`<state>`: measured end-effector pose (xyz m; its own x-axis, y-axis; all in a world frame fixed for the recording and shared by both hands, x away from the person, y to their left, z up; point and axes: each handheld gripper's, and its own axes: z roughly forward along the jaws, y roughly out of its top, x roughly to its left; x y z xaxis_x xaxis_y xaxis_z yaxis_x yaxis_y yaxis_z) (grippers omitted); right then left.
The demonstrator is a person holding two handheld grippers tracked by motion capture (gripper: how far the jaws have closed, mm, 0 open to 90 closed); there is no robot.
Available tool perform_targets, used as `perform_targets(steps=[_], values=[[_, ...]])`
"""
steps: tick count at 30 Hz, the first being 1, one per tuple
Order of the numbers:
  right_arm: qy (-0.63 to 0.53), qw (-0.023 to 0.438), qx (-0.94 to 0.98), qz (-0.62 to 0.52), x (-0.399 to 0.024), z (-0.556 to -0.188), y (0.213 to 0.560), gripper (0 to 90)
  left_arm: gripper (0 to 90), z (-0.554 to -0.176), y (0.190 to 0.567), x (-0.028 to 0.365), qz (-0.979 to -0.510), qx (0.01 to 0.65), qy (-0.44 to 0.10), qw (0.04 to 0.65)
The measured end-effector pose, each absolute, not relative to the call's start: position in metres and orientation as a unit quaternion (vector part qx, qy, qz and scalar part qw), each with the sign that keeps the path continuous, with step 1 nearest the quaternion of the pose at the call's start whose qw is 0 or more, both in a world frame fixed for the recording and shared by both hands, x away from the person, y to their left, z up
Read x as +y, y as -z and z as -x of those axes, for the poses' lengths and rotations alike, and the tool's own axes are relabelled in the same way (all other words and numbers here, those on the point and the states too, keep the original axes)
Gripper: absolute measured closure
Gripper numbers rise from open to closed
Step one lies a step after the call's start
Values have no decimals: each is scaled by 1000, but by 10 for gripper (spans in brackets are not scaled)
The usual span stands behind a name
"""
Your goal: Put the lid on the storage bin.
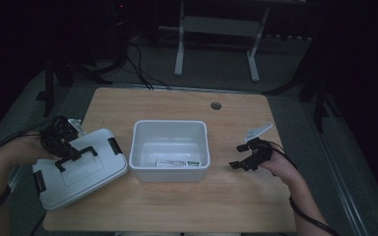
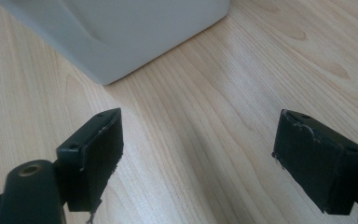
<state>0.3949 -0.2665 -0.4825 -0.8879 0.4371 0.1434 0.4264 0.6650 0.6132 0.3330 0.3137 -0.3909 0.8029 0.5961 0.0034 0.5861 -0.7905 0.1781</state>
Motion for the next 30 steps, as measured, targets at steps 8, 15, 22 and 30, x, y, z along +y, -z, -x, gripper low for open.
perform_targets(steps=[8,15,22,30], values=[[-338,6,911,-238,-267,-395,483,156,840,-330,359,313,-948,304,-50,84],[-337,2,911,-237,-265,-394,488,156,840,-330,330,301,-952,282,-72,94],[-339,-1,910,-238,-265,-393,488,156,840,-337,319,278,-957,259,-75,104],[-336,2,910,-241,-267,-392,488,158,840,-348,317,246,-966,226,-75,102]])
